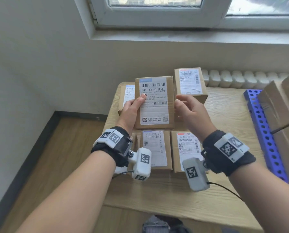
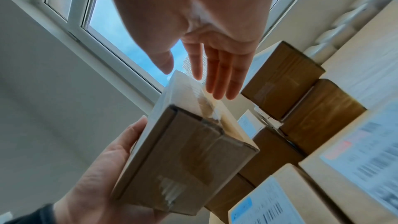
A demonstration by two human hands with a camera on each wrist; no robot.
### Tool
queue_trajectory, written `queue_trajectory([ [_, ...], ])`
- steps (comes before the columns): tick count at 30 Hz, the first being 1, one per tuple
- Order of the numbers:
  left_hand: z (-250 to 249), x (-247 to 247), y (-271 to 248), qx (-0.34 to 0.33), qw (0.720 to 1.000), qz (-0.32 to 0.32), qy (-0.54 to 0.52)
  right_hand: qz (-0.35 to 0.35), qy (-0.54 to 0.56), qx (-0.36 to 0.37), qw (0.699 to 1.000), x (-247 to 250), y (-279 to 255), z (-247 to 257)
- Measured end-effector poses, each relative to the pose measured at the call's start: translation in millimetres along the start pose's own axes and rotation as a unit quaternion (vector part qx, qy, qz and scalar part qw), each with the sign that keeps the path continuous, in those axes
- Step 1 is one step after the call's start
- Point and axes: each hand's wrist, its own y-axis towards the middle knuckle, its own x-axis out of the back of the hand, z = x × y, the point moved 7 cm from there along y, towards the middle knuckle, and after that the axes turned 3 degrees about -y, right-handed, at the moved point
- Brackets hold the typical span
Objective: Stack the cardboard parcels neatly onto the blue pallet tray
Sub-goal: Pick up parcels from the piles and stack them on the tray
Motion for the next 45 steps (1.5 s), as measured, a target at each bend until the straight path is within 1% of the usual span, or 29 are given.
queue_trajectory([
  [3,-0.9,-11.3,-20.9,-0.018,1.0,0.014,0.01,0.01,0.015,-0.016,1.0,2.4,-26.8,-0.8],
  [6,1.7,-30.2,-42.2,-0.035,0.998,0.045,0.021,-0.003,0.027,-0.027,0.999,13.2,-58.4,-2.1],
  [11,16.6,-75.5,-72.2,-0.038,0.993,0.107,0.014,-0.054,0.054,-0.053,0.996,45.6,-104.0,-14.3],
  [18,31.8,-151.1,-108.5,-0.046,0.977,0.202,0.049,-0.16,0.085,-0.092,0.979,109.6,-161.8,-37.2],
  [23,26.8,-203.6,-127.5,-0.06,0.969,0.23,0.068,-0.212,0.103,-0.075,0.969,158.4,-181.7,-35.3],
  [25,25.8,-225.5,-138.0,-0.065,0.965,0.243,0.071,-0.22,0.096,-0.067,0.969,178.0,-191.0,-36.1],
  [31,37.2,-297.8,-170.1,-0.061,0.959,0.263,0.086,-0.233,0.102,-0.06,0.965,240.4,-229.0,-58.6],
  [37,53.2,-397.1,-212.2,-0.083,0.952,0.283,0.086,-0.251,0.104,-0.04,0.961,325.6,-271.6,-84.3],
  [42,58.5,-473.5,-250.0,-0.119,0.956,0.253,0.083,-0.246,0.127,-0.009,0.961,401.6,-297.1,-93.2],
  [45,61.5,-518.3,-264.4,-0.135,0.957,0.243,0.084,-0.244,0.122,-0.007,0.962,450.9,-303.5,-97.8],
])
